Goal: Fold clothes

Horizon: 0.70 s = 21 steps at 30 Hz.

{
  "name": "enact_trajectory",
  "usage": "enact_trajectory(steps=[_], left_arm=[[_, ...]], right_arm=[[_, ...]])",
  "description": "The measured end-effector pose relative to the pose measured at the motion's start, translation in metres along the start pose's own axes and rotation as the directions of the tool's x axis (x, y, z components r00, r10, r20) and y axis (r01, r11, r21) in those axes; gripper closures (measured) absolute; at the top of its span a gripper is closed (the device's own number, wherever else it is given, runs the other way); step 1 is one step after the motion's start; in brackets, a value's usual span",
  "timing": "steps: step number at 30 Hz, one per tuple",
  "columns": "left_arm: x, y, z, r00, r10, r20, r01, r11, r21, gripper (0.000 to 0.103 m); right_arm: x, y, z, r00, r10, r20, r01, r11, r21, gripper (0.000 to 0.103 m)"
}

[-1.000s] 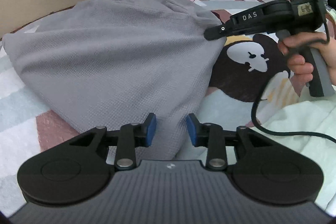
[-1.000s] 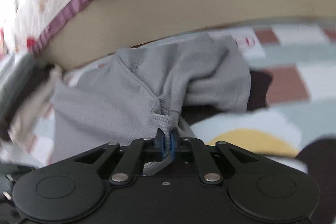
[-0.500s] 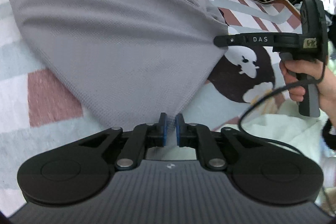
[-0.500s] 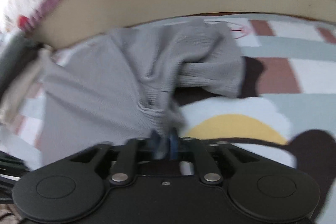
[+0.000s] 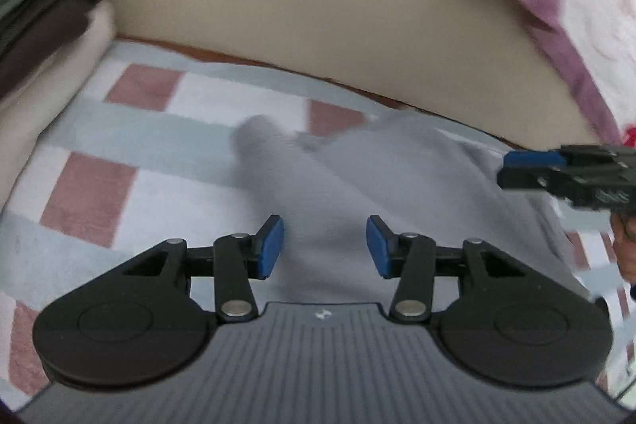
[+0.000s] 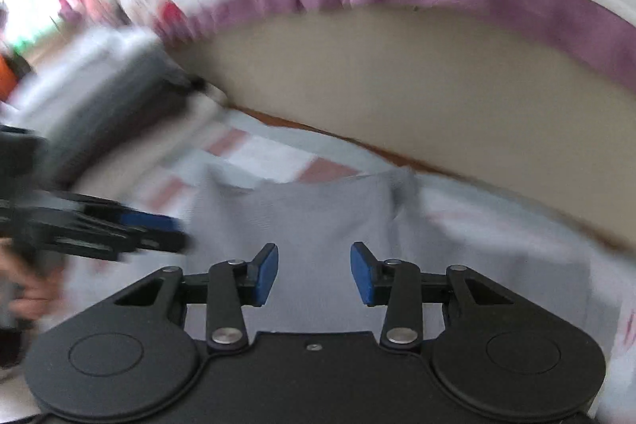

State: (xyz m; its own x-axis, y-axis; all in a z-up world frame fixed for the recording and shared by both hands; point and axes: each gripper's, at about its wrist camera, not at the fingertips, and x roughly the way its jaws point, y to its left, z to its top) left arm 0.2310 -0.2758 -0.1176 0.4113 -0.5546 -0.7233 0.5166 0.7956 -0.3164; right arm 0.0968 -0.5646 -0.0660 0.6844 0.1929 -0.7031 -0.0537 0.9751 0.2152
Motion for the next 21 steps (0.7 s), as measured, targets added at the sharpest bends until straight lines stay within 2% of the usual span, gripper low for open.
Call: enact_trajectory(steps=[2, 5, 6, 8, 11, 12, 13, 14, 15, 17, 19, 21], left_arm=[[0.007, 0.009, -0.003, 1.0, -0.012, 0.008, 0.012, 1.0, 0.008, 0.058], [0.018, 0.023, -0.008, 0.999, -0.031, 0.02, 0.03, 0.999, 0.022, 0.057], [0.019, 0.023, -0.005, 0.998, -0.053, 0.022, 0.053, 0.999, -0.001, 0.057], [0.021, 0.022, -0.001, 0.995, -0.09, 0.031, 0.091, 0.996, -0.023, 0.057], [0.024, 0.013, -0.001, 0.997, -0.072, 0.033, 0.071, 0.997, 0.04, 0.057], [0.024, 0.014, -0.001, 0.997, -0.074, 0.031, 0.073, 0.997, 0.035, 0.057], [0.024, 0.014, -0.001, 0.997, -0.076, 0.029, 0.075, 0.997, 0.029, 0.057], [0.024, 0.015, -0.001, 0.996, -0.083, 0.031, 0.083, 0.996, 0.02, 0.057], [0.024, 0.016, 0.0, 0.995, -0.091, 0.033, 0.09, 0.996, 0.011, 0.057], [0.023, 0.017, 0.002, 0.995, -0.093, 0.044, 0.093, 0.996, 0.01, 0.057], [0.02, 0.014, 0.004, 0.995, -0.074, 0.061, 0.072, 0.997, 0.034, 0.057], [0.019, 0.012, 0.003, 0.996, -0.05, 0.069, 0.047, 0.998, 0.052, 0.057]], right_arm=[[0.035, -0.002, 0.021, 0.996, -0.071, -0.051, 0.068, 0.996, -0.053, 0.056], [0.072, -0.015, 0.032, 0.989, -0.1, -0.109, 0.094, 0.994, -0.062, 0.05], [0.083, -0.019, 0.032, 0.986, -0.111, -0.126, 0.103, 0.993, -0.066, 0.05], [0.092, -0.021, 0.028, 0.988, -0.11, -0.108, 0.103, 0.993, -0.064, 0.05], [0.1, -0.024, 0.023, 0.993, -0.089, -0.079, 0.084, 0.994, -0.065, 0.051], [0.1, -0.025, 0.024, 0.994, -0.084, -0.074, 0.079, 0.994, -0.074, 0.052], [0.099, -0.026, 0.024, 0.995, -0.075, -0.069, 0.069, 0.994, -0.084, 0.064], [0.098, -0.027, 0.024, 0.997, -0.038, -0.065, 0.031, 0.995, -0.099, 0.096], [0.099, -0.025, 0.027, 0.997, -0.004, -0.073, -0.004, 0.993, -0.115, 0.098], [0.09, -0.021, 0.029, 0.999, 0.004, -0.034, -0.009, 0.986, -0.169, 0.098], [0.07, -0.018, 0.033, 0.996, -0.016, 0.086, 0.03, 0.984, -0.173, 0.098], [0.053, -0.026, 0.036, 0.979, -0.072, 0.193, 0.094, 0.99, -0.105, 0.098]])
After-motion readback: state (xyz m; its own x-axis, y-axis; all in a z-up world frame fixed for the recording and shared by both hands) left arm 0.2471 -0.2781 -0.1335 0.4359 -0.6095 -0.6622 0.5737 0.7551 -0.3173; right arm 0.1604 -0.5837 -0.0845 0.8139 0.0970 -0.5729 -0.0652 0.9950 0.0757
